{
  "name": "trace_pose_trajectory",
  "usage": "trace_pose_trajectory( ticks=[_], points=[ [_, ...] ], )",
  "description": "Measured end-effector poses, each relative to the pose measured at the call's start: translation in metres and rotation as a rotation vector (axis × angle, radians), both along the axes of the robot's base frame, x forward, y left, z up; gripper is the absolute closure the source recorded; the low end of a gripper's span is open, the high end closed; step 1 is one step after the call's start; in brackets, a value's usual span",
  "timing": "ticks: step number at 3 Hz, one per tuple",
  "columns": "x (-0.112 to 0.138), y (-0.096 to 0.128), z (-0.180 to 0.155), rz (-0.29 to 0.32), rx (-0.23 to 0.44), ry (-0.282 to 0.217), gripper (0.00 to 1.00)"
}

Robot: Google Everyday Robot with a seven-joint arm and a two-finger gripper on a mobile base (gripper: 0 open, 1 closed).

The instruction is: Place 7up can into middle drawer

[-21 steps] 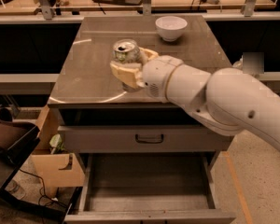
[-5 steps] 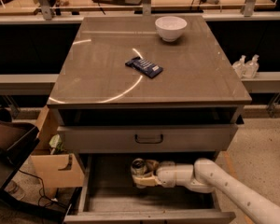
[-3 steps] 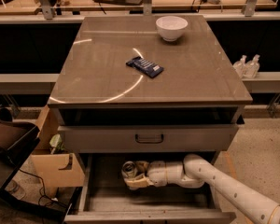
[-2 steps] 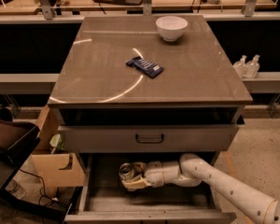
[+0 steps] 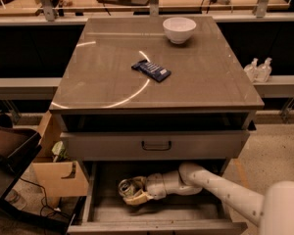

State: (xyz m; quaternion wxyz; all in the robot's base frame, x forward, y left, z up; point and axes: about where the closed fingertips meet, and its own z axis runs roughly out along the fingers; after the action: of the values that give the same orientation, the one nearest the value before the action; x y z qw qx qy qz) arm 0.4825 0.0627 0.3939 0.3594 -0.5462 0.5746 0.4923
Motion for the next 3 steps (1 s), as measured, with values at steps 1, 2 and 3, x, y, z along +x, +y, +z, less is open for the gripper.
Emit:
trace_pose_trajectory(
  ticks=[1, 2, 3],
  points=[
    [-0.0036, 0.0016, -0.0069, 0.019, -0.004, 0.025, 1.0],
    [-0.0037, 0.0016, -0.0016, 0.019, -0.004, 0.025, 1.0],
    [-0.0037, 0.0017, -0.0013, 0.02, -0.004, 0.025, 0.83]
  ],
)
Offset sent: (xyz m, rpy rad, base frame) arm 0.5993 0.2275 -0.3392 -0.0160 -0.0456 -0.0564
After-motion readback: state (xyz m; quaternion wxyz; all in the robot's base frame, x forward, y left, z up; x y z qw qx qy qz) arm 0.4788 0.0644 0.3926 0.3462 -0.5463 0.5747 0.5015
